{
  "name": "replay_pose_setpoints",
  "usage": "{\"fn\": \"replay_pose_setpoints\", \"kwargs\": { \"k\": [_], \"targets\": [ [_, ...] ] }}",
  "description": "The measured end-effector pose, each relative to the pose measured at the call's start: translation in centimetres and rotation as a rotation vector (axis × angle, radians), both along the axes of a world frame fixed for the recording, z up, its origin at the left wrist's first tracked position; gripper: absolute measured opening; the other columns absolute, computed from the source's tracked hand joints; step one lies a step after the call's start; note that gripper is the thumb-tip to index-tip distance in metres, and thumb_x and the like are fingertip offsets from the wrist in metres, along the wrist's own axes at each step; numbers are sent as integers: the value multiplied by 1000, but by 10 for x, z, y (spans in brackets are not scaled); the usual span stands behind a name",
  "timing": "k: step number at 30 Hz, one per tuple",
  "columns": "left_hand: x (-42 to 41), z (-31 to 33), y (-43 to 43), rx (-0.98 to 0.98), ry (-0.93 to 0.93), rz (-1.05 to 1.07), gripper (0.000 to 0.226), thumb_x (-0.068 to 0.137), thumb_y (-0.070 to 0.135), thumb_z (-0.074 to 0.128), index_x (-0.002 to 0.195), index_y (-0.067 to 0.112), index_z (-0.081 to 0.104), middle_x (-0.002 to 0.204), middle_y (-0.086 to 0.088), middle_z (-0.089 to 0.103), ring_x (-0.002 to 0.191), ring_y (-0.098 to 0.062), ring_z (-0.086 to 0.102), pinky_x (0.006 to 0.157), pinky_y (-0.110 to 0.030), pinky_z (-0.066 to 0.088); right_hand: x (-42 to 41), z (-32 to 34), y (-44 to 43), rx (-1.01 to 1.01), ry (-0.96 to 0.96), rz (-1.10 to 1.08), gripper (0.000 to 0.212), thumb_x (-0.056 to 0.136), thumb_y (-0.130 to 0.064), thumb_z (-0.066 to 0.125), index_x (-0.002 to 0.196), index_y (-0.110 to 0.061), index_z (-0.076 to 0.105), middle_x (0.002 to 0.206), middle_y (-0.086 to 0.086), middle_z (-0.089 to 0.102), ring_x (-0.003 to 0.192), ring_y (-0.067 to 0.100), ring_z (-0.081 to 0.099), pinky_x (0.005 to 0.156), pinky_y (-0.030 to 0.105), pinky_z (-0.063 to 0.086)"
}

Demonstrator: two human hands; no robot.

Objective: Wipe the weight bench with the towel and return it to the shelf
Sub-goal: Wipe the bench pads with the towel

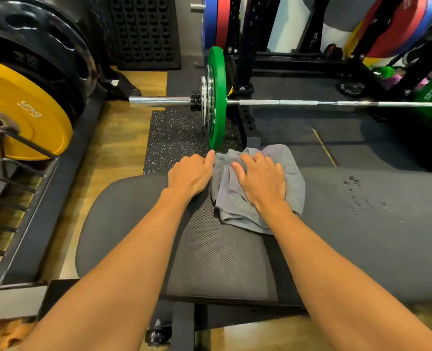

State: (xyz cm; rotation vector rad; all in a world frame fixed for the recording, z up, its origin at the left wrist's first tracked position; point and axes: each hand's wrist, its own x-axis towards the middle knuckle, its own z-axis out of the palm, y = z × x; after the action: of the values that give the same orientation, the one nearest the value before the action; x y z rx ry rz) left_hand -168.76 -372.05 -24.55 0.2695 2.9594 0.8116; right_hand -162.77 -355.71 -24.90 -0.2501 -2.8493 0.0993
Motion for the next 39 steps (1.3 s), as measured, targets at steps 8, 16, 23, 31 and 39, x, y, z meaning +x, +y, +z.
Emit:
{"fn": "replay_pose_setpoints", "kwargs": {
  "k": [8,16,23,31,39],
  "targets": [
    [45,13,37,-16,95,-161,39,102,30,24,74,16,48,86,-17,61,90,-41,56,81,-45,31,125,11,4,-68,-50,10,35,97,-52,40,110,-25,59,100,7,60,91,30,54,74,42,38],
    [39,17,104,193,-64,-240,44,103,33,26,78,10,54,86,-13,62,88,-39,56,91,-46,39,180,7,27,-57,3,-69,30,95,-52,42,96,-29,61,80,-2,55,71,22,50,59,35,35],
    [12,-1,117,387,-139,-199,45,101,41,19,105,15,55,125,-13,59,114,-32,51,98,-45,37,46,-5,71,-56,86,-86,33,97,-50,45,100,-22,63,90,7,62,84,30,57,66,39,34],
    [41,10,97,246,-175,-221,57,102,47,26,150,16,28,155,-10,34,139,-31,34,112,-41,26,65,7,77,-20,15,-9,38,98,-53,38,109,-22,58,101,7,61,91,30,56,72,40,35],
    [54,16,144,54,-116,-265,59,101,50,22,141,14,44,144,-12,49,130,-36,44,114,-57,18,221,8,97,-37,-11,-34,34,96,-56,36,100,-30,58,84,-4,55,74,21,49,63,36,37]
  ]
}}
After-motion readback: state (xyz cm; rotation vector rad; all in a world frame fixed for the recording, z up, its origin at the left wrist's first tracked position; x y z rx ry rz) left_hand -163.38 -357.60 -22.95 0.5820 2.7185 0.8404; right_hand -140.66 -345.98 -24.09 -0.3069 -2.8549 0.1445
